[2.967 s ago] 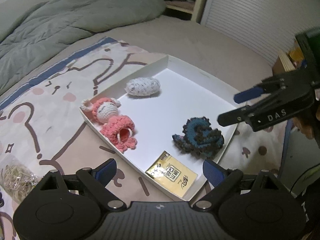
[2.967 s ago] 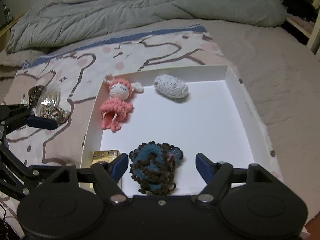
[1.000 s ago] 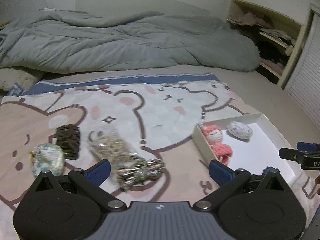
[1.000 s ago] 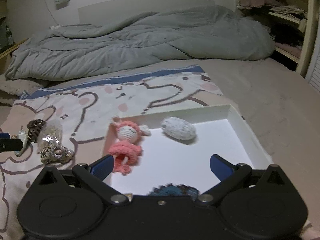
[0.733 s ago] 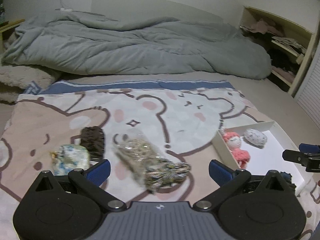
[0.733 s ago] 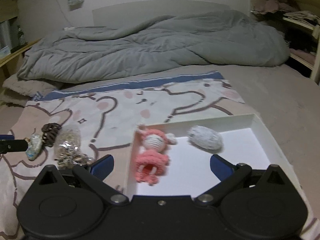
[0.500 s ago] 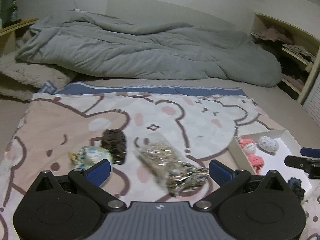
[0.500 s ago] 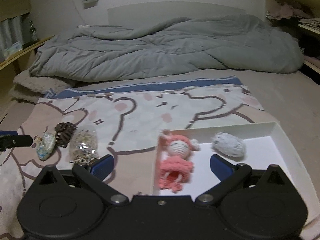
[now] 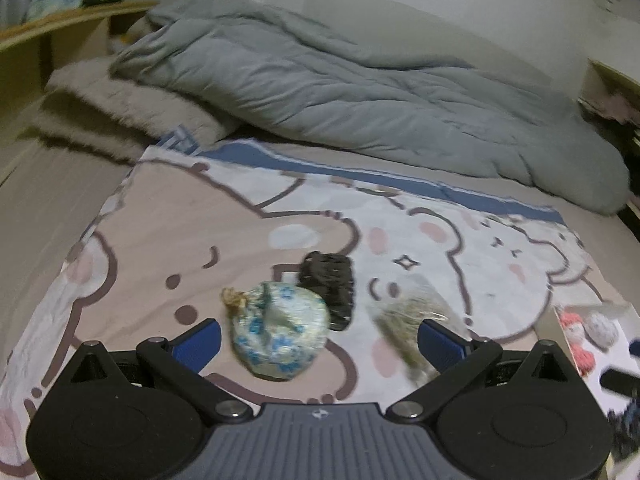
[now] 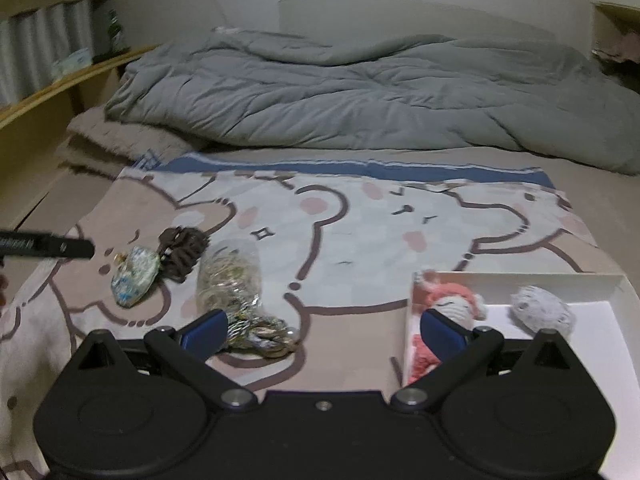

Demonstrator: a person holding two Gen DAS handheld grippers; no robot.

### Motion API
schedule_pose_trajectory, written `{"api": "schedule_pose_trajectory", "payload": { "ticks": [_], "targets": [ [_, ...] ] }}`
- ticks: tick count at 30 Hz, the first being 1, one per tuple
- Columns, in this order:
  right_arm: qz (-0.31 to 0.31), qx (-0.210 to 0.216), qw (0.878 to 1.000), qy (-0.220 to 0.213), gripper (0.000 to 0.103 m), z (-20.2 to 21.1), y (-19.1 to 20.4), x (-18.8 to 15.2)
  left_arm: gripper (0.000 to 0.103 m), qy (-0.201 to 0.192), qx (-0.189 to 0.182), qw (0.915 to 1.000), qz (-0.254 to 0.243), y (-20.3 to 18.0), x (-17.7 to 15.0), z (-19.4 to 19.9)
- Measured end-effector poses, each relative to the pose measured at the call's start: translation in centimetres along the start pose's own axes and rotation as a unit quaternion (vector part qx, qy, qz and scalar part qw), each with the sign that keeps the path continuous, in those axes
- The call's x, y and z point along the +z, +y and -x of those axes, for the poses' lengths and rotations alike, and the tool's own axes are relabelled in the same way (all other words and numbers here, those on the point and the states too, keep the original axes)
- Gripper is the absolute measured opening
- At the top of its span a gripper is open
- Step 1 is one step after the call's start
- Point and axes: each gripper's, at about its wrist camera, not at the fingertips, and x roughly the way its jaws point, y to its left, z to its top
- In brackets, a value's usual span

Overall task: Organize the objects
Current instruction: 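Move both tools toward the floral pouch and braided cord on the sheet, then grasp the blue floral pouch with the left tool while the right tool grasps the braided cord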

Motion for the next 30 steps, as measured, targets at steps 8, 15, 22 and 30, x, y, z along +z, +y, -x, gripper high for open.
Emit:
{"api": "schedule_pose_trajectory", "payload": {
  "ticks": [8,15,22,30],
  "targets": [
    [0.021,0.021,0.999,0.029,0.103,-2.6,1.5,1.1,0.103,0.017,0.021,0.9982,0.054,2.1,0.0,-2.7],
    [0.062,0.035,0.997,0.020,0.103,-5.7,2.1,1.0,0.103,0.023,0.002,0.9975,0.066,2.6,-0.1,-5.1],
    [0.128,0.078,0.988,0.030,0.103,-8.4,3.2,-0.1,0.103,0.041,-0.001,0.9984,0.039,2.2,-0.4,-7.2],
    [0.229,0.129,0.963,0.052,0.103,-10.9,5.6,-1.8,0.103,0.067,0.001,0.9971,0.037,2.3,-0.7,-9.3]
  ]
}}
